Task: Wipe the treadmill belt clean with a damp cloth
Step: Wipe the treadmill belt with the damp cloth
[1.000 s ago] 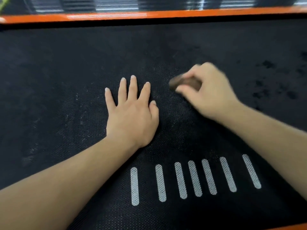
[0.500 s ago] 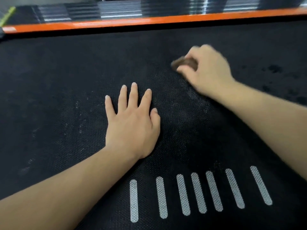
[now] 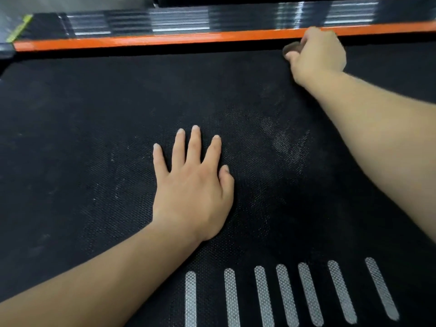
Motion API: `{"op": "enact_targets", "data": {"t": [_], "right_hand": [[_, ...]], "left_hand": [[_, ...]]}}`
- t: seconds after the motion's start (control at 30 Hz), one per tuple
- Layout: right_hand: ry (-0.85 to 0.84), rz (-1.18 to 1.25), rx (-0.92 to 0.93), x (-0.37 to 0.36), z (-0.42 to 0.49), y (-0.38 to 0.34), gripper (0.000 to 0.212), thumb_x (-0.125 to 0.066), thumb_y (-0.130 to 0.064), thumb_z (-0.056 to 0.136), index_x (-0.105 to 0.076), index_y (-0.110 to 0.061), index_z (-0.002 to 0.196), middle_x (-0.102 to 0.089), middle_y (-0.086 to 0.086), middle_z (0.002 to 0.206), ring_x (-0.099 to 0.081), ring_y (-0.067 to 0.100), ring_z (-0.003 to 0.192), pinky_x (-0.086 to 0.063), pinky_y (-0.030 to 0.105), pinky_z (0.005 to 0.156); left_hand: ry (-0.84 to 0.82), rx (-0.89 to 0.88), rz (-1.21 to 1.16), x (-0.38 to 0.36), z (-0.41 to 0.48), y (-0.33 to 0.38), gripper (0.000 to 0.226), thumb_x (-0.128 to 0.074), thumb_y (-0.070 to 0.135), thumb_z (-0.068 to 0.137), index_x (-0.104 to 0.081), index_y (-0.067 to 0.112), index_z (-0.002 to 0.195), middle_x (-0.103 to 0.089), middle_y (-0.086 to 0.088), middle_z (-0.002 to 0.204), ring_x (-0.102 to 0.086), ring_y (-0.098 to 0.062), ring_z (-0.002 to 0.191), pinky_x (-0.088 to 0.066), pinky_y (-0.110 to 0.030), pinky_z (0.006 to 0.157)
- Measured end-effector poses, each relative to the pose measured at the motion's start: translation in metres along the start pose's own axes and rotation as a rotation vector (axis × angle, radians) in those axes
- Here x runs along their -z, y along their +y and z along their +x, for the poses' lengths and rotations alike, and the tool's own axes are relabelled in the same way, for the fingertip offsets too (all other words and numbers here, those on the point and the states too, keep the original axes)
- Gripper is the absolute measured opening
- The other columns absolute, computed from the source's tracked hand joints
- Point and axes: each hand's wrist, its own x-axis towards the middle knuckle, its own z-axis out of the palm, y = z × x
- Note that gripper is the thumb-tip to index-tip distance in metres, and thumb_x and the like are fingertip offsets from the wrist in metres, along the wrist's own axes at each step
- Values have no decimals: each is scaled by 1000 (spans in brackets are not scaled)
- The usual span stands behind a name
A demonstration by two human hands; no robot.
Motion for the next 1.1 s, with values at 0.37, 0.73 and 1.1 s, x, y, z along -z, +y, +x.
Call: {"op": "enact_targets", "data": {"t": [0.37, 0.73, 1.1], "right_hand": [[35, -40, -57, -9, 16, 2, 41, -62, -45, 93, -57, -17, 122, -58, 17, 128, -56, 40, 117, -45, 46, 94], [1, -84, 4, 6, 16, 23, 41, -62, -47, 92, -60, -18, 121, -58, 18, 127, -57, 40, 116, -49, 48, 96], [-83, -66, 166, 30, -9, 67, 37, -64, -48, 90, -63, -21, 114, -63, 15, 118, -59, 37, 108, -47, 42, 89]], "left_hand": [[-7, 4, 21, 1, 1, 1, 66, -7, 52, 97, -10, 32, 160, 2, -2, 170, 12, -23, 156, 9, -57, 123], [-12, -4, 17, 2, 0, 0, 66, -7, 52, 97, -10, 32, 160, 1, -2, 170, 12, -23, 156, 8, -57, 123], [-37, -4, 25, 1, 1, 1, 65, -7, 53, 97, -7, 36, 160, 3, -2, 170, 13, -23, 155, 8, -58, 122]]}}
